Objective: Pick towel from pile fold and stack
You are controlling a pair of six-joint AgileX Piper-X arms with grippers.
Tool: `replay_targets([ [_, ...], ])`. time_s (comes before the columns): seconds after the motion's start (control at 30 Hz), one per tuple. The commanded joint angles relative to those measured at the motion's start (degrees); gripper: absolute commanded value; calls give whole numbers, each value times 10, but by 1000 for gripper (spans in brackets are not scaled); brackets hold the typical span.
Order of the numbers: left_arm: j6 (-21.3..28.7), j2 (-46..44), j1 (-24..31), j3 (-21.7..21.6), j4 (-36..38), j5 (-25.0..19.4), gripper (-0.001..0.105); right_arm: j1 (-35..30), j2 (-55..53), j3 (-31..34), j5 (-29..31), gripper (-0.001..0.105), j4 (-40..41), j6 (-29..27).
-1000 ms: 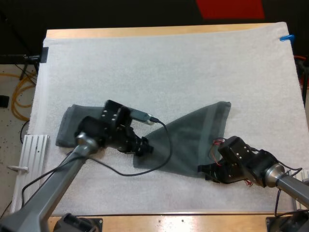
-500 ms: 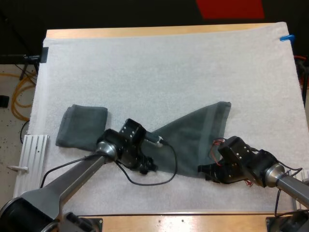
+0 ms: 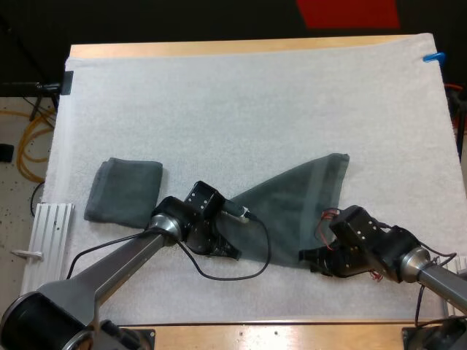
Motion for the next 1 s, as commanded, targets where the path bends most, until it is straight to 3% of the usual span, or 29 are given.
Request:
replay_targets([
  [0.0,-4,-13,-3,-6,12,-1,0,0,-9,-4,2,0,7,-14],
  [0.13,4,-76,-3,-34,56,5,0,0,-47,-27,32,0,17,-38],
  [0.23,-1,-144,0,-68,78,41,0,0,-92,-76,86,0,27,-53],
  [0.4,-5,-234,2,-158,100,59,0,0,-144,-194,166,0,70,-139],
  [0.57,-5,-266,2,-238,153,59,0,0,-157,-293,208,0,151,-183],
  [0.7,-5,-282,2,-278,191,76,0,0,-158,-339,204,0,219,-198],
  [0.97,-17,-300,-43,-282,283,88,0,0,-175,-356,120,0,319,-188],
])
